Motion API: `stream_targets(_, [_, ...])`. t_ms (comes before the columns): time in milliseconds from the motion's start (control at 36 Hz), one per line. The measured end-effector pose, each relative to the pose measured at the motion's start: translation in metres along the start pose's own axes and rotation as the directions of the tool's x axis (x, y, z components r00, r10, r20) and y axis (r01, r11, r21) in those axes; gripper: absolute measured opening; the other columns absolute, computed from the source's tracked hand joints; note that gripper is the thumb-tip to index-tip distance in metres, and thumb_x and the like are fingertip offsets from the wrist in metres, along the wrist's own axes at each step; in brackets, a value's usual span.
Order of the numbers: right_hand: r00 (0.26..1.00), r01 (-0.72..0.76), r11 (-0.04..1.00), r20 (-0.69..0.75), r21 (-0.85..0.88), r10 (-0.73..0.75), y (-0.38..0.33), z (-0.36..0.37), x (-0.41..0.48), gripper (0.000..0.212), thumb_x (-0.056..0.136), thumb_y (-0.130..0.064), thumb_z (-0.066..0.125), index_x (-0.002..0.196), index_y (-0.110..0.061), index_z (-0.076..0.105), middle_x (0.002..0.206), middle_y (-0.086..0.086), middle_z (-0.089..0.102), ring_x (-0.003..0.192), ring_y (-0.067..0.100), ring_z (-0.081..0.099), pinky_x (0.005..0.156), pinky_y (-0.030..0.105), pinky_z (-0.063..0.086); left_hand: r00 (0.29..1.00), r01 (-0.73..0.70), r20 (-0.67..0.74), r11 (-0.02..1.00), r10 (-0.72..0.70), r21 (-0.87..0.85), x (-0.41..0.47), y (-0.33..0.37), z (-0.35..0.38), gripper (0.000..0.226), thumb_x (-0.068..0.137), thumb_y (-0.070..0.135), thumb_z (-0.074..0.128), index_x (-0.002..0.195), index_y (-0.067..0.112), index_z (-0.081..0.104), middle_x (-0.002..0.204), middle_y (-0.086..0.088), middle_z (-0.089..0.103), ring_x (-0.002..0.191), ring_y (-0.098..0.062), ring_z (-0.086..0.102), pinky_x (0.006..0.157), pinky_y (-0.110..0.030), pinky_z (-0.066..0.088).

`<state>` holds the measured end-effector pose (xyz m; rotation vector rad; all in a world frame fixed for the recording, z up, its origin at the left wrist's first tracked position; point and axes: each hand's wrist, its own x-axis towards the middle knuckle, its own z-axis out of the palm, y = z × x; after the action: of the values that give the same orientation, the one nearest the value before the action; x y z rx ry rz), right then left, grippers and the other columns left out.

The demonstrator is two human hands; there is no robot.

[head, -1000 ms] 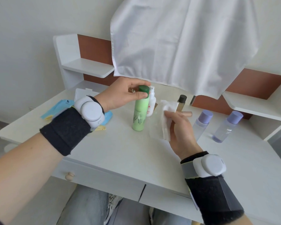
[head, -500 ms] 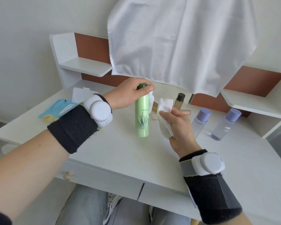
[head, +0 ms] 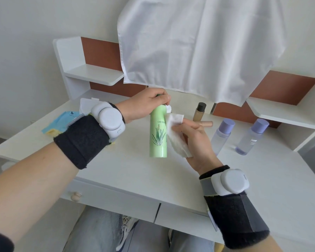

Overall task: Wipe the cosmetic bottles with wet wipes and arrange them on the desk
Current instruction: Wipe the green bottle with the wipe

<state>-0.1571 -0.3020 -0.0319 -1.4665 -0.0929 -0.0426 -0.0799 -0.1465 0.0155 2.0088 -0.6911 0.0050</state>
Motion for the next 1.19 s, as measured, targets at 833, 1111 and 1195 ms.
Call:
stream_targets(833, [0.924, -0.335, 0.892, 0.293, 0.305, 0.247, 0.002, -0.007, 0.002, 0.021, 0.063, -0.005, 0.046, 0.074, -0.006, 0.064, 0.074, 0.009, 0.053, 0.066, 0.019, 0.054, 0.068, 0.025, 0.044, 0.985, -0.013, -0.170, 0.966, -0.032, -0.260, -0.003, -0.017, -0.034, 0.024, 0.100, 0.018, 0.044, 0.078, 0.020, 0.052, 0.077, 0.004, 0.050, 0.067, -0.009, 0.041, 0.063, -0.026, 0.033])
stream_targets(1111, [0.970, -0.237, 0.866, 0.067, 0.441, 0.232, 0.004, -0.016, 0.007, 0.027, 0.085, -0.006, 0.039, 0.090, -0.010, 0.066, 0.082, 0.007, 0.064, 0.074, 0.023, 0.060, 0.074, 0.034, 0.045, 0.905, -0.146, -0.334, 0.929, 0.264, 0.339, 0.006, -0.029, -0.008, 0.024, 0.094, 0.031, 0.047, 0.104, 0.011, 0.055, 0.092, -0.012, 0.053, 0.087, -0.024, 0.048, 0.079, -0.031, 0.037])
stream_targets(1195, [0.968, -0.249, 0.851, 0.103, 0.462, 0.228, 0.005, -0.017, 0.008, 0.027, 0.087, -0.008, 0.040, 0.095, -0.009, 0.066, 0.089, 0.008, 0.067, 0.082, 0.024, 0.065, 0.081, 0.036, 0.049, 0.878, -0.128, -0.374, 0.898, 0.299, 0.420, 0.005, -0.034, -0.002, 0.028, 0.094, 0.031, 0.048, 0.107, 0.008, 0.057, 0.091, -0.006, 0.048, 0.090, -0.024, 0.043, 0.079, -0.030, 0.031])
